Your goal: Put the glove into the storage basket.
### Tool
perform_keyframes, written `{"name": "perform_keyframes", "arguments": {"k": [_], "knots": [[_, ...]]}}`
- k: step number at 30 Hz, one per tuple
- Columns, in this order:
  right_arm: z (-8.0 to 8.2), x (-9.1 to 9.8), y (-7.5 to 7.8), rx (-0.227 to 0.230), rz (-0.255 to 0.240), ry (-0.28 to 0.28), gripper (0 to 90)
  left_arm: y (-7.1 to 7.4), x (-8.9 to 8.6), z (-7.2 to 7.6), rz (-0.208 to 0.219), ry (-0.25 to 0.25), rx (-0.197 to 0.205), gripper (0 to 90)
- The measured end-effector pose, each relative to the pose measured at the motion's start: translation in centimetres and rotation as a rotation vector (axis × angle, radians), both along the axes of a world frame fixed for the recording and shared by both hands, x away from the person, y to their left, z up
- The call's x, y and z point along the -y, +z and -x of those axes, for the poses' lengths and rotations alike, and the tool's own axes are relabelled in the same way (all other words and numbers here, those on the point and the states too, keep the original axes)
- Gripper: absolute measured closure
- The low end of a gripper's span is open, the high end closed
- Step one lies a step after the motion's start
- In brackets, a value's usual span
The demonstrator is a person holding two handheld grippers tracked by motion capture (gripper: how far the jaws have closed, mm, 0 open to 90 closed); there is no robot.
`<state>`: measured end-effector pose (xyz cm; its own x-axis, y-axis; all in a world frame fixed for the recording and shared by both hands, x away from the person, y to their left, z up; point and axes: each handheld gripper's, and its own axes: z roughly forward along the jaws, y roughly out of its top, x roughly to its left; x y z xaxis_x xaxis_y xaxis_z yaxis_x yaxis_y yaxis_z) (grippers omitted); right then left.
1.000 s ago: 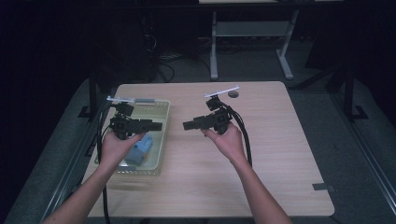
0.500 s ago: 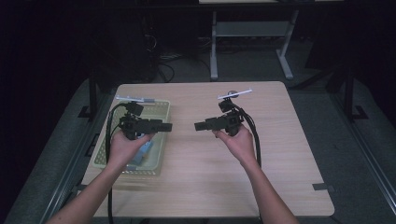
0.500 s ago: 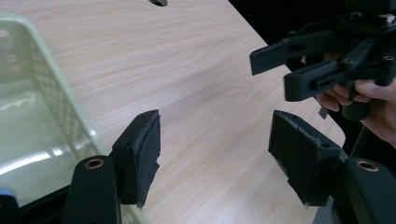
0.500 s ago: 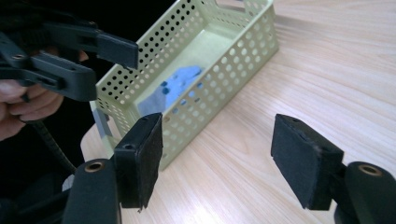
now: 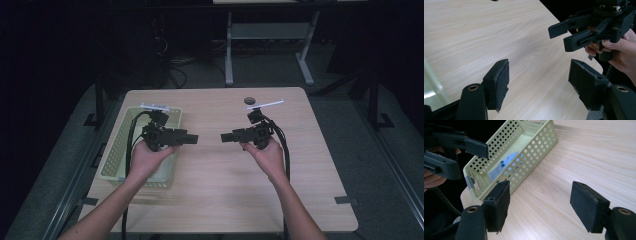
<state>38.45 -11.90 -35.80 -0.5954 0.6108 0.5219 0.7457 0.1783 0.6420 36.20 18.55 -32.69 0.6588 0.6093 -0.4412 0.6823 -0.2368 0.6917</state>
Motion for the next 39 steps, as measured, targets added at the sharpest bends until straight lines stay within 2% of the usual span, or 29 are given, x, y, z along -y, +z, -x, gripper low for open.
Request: {"name": "perform_keyframes", "arguments": {"k": [8,15,18,21,25,39], "knots": [[0.3,1.8,-1.0,-0.022,0.006,-0.028,30.2,-0.3,1.5,0.1,0.018,-0.024,-0.014,31.5],[0.7,3.1,-1.6,-0.027,0.008,-0.047,30.4,-0.5,3.0,0.4,0.011,-0.053,-0.006,31.1],[0.7,3.6,-1.9,-0.043,0.012,-0.056,29.8,-0.6,3.5,0.4,0.014,-0.06,-0.002,30.0],[0.8,4.0,-2.2,-0.038,0.011,-0.065,29.9,-0.7,4.0,0.5,0.025,-0.06,-0.003,29.1],[1.0,4.7,-2.5,-0.043,0.022,-0.076,29.7,-1.0,4.6,0.5,0.013,-0.08,0.003,28.6],[1.9,7.9,-4.1,-0.067,0.041,-0.138,28.6,-2.0,7.8,1.4,0.021,-0.142,0.003,27.2]]}}
